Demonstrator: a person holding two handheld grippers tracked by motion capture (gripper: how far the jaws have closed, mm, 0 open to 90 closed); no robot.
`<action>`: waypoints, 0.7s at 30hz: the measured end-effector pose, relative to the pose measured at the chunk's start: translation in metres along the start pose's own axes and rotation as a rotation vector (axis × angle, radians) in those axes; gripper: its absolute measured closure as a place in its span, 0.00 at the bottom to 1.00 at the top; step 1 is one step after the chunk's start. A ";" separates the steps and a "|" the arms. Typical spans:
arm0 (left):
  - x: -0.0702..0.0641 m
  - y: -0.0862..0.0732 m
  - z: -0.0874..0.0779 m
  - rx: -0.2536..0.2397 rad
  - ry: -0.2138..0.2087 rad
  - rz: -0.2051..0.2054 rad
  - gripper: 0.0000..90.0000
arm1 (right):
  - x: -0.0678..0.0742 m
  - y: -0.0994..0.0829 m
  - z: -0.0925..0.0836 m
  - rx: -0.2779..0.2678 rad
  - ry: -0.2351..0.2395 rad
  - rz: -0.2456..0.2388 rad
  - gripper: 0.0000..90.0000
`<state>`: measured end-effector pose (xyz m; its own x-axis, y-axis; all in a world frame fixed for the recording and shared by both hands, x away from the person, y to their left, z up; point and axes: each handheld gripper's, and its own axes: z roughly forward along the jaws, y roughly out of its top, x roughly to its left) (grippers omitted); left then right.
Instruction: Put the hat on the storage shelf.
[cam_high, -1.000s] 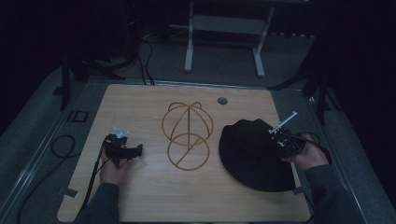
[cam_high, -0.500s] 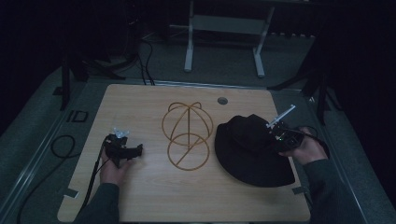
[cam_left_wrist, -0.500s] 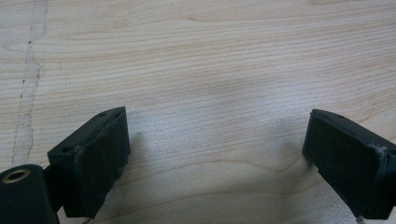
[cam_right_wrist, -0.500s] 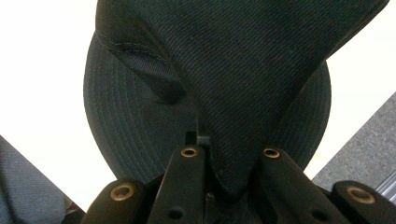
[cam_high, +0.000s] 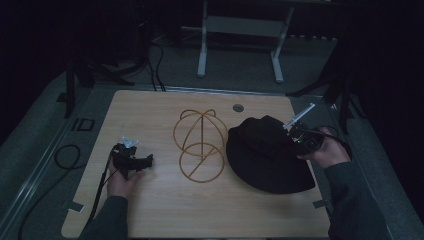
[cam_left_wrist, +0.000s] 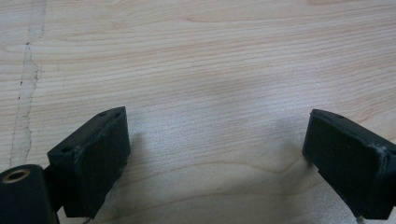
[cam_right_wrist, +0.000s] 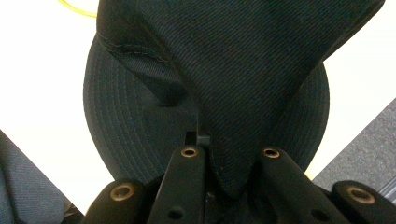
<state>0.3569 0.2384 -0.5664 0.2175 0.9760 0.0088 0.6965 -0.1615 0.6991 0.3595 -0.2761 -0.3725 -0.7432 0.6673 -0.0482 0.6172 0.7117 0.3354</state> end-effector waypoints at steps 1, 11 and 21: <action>0.000 0.000 0.000 0.000 0.000 0.000 0.09 | 0.000 0.002 -0.002 -0.006 0.001 -0.006 0.97; 0.000 0.000 0.000 0.000 0.000 0.000 0.09 | -0.004 0.008 -0.014 -0.034 0.009 -0.027 0.97; 0.000 0.000 0.000 0.000 0.000 0.000 0.09 | -0.009 0.010 -0.028 -0.052 0.003 -0.041 0.97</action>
<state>0.3568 0.2384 -0.5664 0.2173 0.9761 0.0092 0.6966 -0.1616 0.6990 0.3651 -0.2814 -0.3427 -0.7682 0.6373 -0.0605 0.5721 0.7259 0.3818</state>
